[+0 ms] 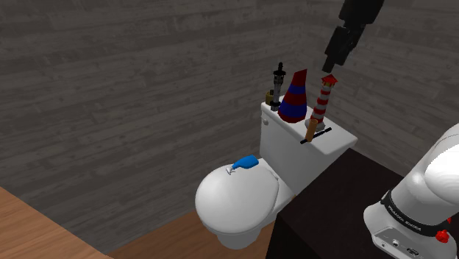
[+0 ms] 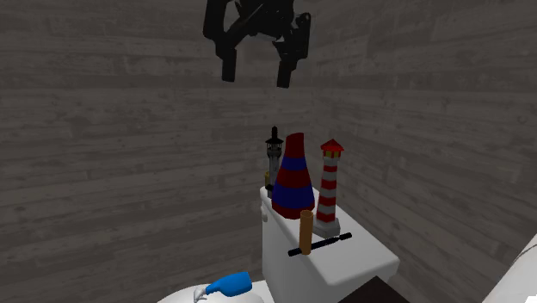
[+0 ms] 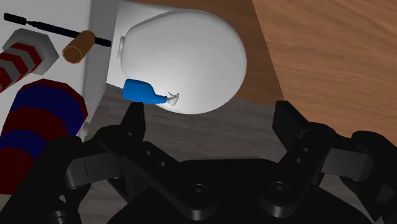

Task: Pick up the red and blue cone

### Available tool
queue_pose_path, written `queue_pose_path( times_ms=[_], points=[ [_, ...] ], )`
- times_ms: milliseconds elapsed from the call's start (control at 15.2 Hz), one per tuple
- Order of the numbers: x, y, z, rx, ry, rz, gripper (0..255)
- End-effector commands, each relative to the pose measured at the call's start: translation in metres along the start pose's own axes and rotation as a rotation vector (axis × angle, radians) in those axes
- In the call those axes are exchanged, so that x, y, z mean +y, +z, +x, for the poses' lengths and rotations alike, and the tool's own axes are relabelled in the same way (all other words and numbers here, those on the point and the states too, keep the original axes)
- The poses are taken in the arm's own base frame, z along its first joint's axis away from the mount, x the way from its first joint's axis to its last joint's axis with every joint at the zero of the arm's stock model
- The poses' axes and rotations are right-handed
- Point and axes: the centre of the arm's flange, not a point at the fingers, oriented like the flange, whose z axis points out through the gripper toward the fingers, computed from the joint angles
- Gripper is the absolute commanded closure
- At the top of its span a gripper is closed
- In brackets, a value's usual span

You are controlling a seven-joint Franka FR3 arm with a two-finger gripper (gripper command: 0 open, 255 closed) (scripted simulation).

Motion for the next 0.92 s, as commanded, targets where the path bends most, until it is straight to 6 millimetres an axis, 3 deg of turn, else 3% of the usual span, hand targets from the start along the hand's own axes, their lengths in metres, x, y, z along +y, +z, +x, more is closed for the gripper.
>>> queue_pose_path(
  times_ms=[0, 858],
  points=[
    [0.0, 0.0, 0.0, 0.0, 0.0, 0.0, 0],
    [0.126, 0.06, 0.106, -0.067, -0.006, -0.019, 0]
  ],
)
